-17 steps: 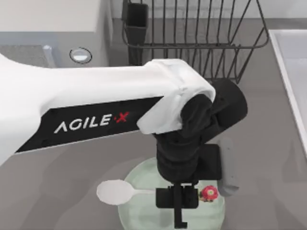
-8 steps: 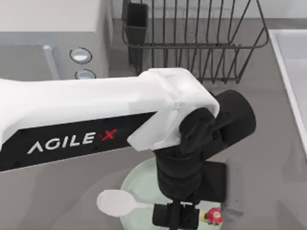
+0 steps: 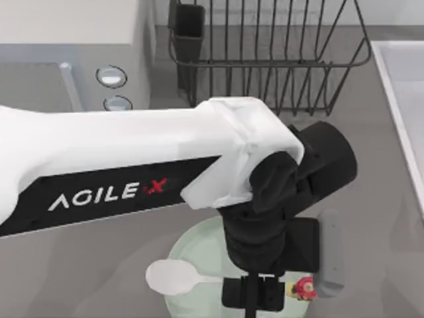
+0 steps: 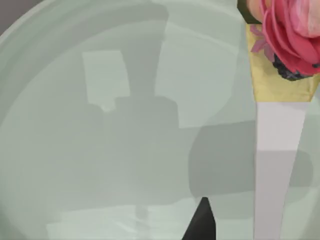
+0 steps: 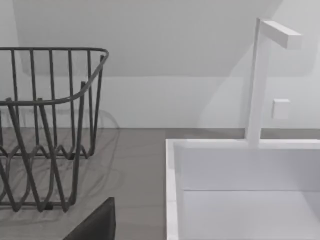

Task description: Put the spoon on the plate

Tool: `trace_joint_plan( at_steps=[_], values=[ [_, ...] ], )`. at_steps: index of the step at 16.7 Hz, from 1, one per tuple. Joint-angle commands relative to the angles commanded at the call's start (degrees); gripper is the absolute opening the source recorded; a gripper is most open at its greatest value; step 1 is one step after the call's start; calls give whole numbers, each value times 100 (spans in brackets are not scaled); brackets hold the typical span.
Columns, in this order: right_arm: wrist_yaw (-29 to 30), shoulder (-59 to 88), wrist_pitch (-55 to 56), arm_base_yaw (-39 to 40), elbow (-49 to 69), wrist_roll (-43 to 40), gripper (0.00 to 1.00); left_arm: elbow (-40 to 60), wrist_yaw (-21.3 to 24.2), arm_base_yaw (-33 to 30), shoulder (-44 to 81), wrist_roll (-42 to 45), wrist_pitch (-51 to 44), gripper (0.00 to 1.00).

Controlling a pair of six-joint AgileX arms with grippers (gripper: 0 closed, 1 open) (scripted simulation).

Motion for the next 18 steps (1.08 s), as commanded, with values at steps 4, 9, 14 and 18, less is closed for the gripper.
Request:
trace_joint_plan(
  at_steps=[4, 9, 14, 18],
  values=[
    [0, 0, 0, 0, 0, 0, 100, -22, -142, 190, 293, -159, 395, 0],
    [0, 0, 0, 0, 0, 0, 100, -217, -263, 386, 699, -275, 762, 0],
    [0, 0, 0, 0, 0, 0, 100, -309, -261, 410, 799, -285, 818, 0],
    [0, 0, 0, 0, 0, 0, 100, -309, -261, 410, 799, -285, 818, 23]
  ],
)
